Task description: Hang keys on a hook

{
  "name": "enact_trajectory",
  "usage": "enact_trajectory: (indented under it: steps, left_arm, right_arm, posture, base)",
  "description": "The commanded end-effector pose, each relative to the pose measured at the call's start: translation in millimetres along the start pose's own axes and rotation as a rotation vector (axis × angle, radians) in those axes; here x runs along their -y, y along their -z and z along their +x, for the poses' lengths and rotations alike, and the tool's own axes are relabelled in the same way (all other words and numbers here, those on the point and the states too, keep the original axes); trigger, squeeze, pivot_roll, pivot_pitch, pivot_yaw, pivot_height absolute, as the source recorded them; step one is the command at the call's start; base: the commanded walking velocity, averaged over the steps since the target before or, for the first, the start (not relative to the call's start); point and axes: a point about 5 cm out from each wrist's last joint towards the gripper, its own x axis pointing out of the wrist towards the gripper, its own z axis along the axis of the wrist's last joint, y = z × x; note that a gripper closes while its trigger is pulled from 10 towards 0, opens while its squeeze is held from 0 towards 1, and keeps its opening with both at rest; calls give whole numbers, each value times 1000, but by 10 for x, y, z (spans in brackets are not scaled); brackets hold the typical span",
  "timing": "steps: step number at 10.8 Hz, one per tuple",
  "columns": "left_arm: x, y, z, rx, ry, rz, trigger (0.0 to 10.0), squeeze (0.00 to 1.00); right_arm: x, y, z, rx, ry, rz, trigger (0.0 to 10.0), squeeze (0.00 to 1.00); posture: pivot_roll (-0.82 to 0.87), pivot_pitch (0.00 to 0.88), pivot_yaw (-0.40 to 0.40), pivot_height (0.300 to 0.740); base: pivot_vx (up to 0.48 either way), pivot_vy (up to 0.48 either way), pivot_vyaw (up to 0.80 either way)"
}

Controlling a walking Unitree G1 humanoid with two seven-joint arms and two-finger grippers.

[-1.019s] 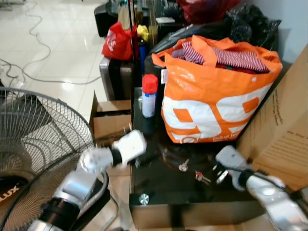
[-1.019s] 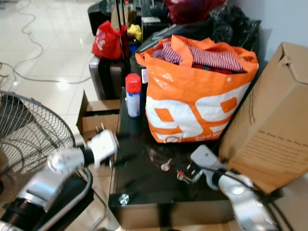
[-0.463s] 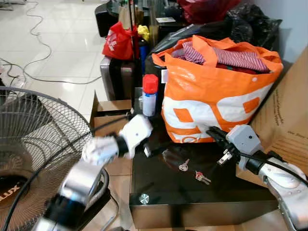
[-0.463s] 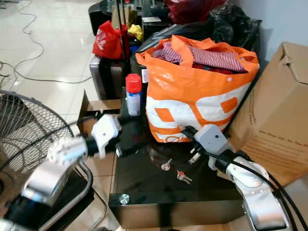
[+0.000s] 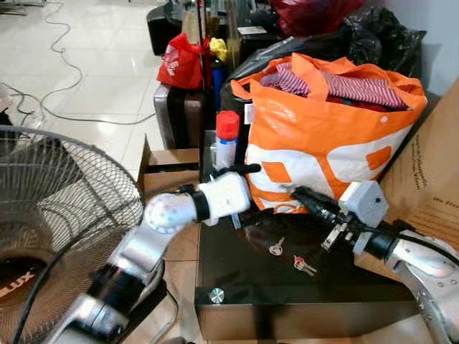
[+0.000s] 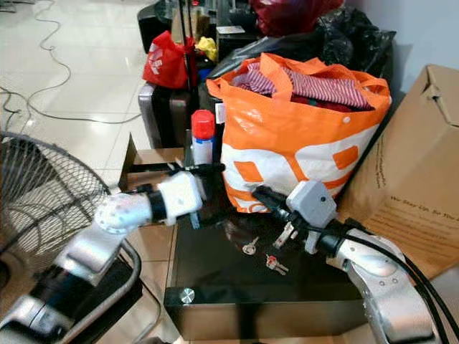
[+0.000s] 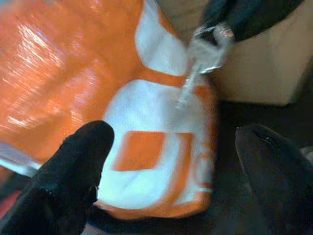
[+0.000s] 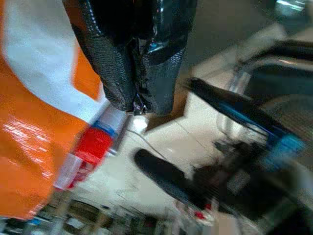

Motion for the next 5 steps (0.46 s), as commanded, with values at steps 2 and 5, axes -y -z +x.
enact_trajectory:
  steps: [2,5]
  left_arm:
    - [10,-1,21,43,-67,201,10000,0]
    - [114,-157,-7,212,-185,369,10000,0]
  right_arm:
    - [15,-75,-55,27,-42,49,0,0]
    - [0,-79,-81,7,-93,82,0,0]
  posture:
    - [-154,0,-12,740]
    - [-157,0,-22,740]
  base:
    - [0,0,0]
    - [0,0,0]
